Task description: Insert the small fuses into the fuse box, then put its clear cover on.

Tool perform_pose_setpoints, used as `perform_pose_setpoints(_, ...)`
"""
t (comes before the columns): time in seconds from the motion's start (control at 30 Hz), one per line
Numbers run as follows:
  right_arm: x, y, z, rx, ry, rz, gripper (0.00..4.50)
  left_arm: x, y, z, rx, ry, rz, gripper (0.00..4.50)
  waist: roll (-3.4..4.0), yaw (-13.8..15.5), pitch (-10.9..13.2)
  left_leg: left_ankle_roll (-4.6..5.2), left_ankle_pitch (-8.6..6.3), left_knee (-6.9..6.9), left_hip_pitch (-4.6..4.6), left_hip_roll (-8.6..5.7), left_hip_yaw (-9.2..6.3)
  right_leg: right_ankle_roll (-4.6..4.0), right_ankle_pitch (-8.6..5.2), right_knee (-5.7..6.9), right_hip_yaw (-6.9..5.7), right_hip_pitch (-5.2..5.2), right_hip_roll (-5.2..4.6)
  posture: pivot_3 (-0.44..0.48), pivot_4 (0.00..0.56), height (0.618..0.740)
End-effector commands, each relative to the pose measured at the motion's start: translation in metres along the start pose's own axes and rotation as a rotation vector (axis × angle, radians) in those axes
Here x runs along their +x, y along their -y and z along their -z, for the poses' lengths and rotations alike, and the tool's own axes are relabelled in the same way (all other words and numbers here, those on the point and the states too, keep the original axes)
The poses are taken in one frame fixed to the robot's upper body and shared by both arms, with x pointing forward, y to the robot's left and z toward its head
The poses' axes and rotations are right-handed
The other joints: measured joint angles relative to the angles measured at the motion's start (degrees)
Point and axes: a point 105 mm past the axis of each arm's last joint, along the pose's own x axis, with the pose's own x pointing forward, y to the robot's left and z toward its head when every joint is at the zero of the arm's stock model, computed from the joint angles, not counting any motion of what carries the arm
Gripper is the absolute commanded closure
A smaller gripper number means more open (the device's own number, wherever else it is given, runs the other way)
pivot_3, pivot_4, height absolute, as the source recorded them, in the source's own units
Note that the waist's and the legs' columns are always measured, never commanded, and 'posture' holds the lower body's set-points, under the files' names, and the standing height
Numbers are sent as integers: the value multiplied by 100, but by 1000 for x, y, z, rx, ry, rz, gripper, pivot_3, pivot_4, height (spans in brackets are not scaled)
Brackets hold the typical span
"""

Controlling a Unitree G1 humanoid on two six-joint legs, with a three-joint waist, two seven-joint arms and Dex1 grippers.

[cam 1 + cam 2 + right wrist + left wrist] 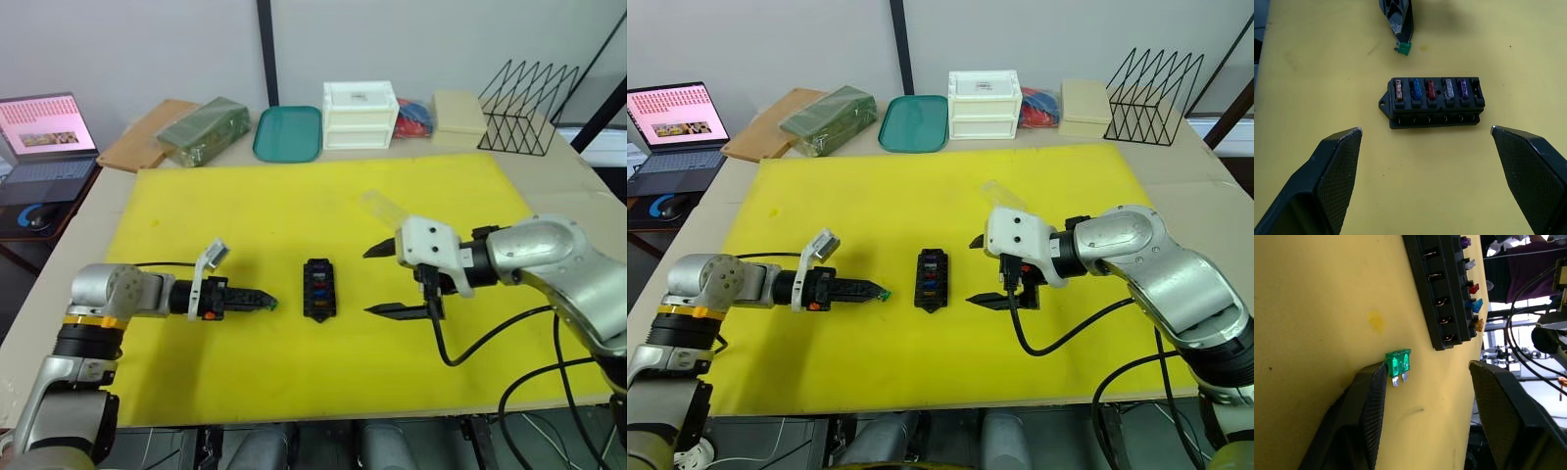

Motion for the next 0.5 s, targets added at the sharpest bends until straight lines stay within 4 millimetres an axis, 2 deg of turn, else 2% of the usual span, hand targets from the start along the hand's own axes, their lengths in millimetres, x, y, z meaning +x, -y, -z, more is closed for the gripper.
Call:
perform_pose_setpoints(0.03,-3,-1,-9,-48,10,12,0,1,-3,3,-1,-3,-9,2974,0,-6,0,0,0,0,0,0,0,0,0,0,0,0,0,0,150,740)
perform_pose_setpoints(0.07,-3,-1,-9,-49,9,12,0,1,-5,4,0,-5,-17,3350,0,-9,0,0,0,0,0,0,0,0,0,0,0,0,0,0,150,740)
perform_pose_setpoints(0.5,-2,0,-8,-49,6,14,0,2,-14,12,23,-28,-53,3350,1,-14,-1,0,0,-1,0,0,0,0,0,0,0,0,0,0,150,740)
